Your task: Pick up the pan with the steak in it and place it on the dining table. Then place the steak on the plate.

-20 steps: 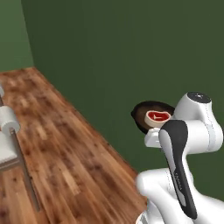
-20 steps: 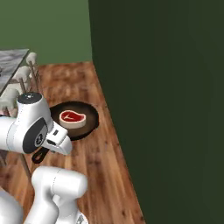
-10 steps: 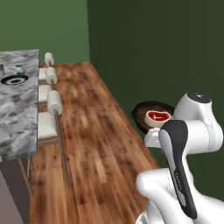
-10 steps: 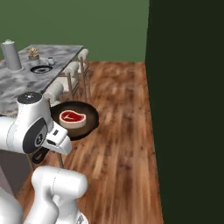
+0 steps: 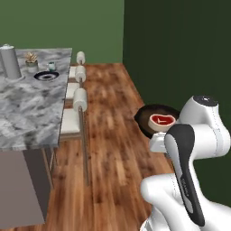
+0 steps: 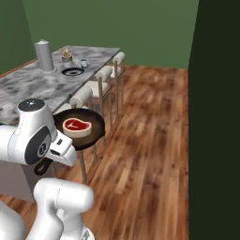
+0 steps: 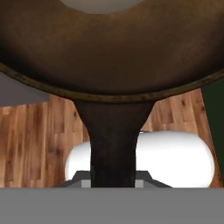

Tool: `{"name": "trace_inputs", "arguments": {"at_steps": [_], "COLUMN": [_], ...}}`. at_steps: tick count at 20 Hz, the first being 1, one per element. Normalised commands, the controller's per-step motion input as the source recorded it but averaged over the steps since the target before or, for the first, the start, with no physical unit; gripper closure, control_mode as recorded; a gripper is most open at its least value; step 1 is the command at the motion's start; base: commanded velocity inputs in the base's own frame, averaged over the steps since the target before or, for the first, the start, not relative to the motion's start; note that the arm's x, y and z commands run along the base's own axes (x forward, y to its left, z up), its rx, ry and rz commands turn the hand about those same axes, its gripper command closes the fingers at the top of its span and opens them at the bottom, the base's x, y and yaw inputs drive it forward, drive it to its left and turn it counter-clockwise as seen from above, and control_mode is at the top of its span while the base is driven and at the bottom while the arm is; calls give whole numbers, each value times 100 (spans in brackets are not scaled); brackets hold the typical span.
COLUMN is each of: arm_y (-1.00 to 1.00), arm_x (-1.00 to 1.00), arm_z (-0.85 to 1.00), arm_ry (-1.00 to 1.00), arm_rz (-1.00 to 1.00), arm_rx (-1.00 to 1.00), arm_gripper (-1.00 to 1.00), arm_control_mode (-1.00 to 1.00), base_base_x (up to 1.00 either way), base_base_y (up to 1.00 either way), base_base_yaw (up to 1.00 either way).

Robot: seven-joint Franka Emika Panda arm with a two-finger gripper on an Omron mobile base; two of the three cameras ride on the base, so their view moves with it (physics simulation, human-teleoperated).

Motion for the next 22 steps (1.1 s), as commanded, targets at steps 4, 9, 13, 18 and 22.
{"name": "trace_inputs", "arguments": {"at_steps": [4,9,13,18,22], "arm_y": [0,0,0,0,0], "arm_x": [0,0,0,0,0], "arm_z": [0,0,0,0,0], "arm_ry": [0,0,0,0,0], "arm_rz": [0,0,0,0,0], "arm_rx": [0,0,0,0,0], "arm_gripper": [100,100,100,100,100], "arm_control_mode": [100,100,100,100,100], "base_base_x": [0,4,42,93,100], "base_base_y": [-72,-86,-58,-28,-25], "base_base_yaw": [6,7,4,0,0]}}
